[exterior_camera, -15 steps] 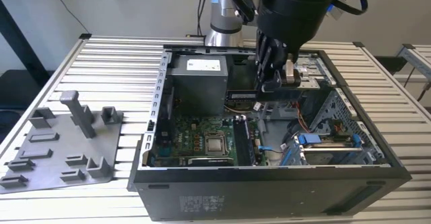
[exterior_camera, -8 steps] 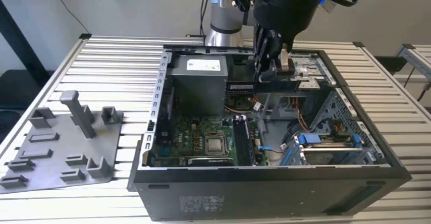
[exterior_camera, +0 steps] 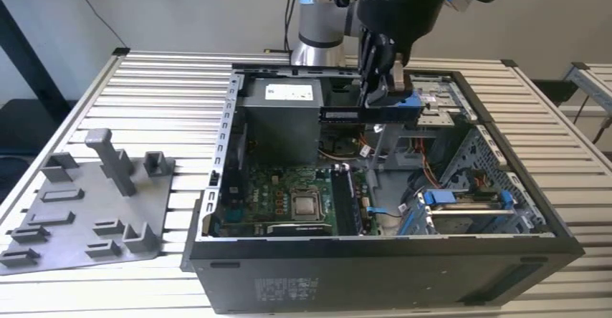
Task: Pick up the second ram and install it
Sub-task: 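Pick up the second ram and move it above second insertion slot, then insert the second ram into the second slot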
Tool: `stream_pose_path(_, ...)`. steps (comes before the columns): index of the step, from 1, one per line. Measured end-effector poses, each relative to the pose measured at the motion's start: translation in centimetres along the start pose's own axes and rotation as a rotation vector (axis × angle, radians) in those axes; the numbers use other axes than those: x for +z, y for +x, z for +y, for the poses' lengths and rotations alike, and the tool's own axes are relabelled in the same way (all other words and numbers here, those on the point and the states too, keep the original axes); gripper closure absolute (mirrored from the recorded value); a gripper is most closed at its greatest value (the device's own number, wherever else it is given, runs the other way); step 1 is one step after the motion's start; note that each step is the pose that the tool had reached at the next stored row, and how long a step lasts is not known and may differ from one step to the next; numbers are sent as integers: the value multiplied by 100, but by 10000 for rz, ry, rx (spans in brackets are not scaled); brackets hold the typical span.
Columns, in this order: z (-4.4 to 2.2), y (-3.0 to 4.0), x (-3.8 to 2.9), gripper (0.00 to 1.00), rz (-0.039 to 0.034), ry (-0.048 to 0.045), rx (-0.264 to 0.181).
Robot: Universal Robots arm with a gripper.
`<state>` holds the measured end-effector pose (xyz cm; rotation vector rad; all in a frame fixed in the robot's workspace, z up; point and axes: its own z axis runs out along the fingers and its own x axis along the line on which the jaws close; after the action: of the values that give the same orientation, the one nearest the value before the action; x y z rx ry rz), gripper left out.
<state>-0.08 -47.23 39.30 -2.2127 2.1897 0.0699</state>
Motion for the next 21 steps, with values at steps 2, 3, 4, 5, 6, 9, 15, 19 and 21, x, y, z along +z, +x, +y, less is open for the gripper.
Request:
stream_pose_path(2,1,-1,5,86,-2,13,261)
stream_pose_path(3,0,-1,7,86,-4,19,375)
stream_pose_path(4,1,-4,9,86,-5,24,475)
stream_pose_path(5,1,-13,10,86,-5,26,529)
stream_pose_path(6,1,-33,12,86,-4,27,544)
stream_pose_path(9,-1,-115,19,86,-6,29,560)
stream_pose_path(15,-1,-126,20,86,3,29,562)
stream_pose_path(19,-1,-126,20,86,4,29,563)
stream_pose_path(21,-1,-126,20,86,4,29,563)
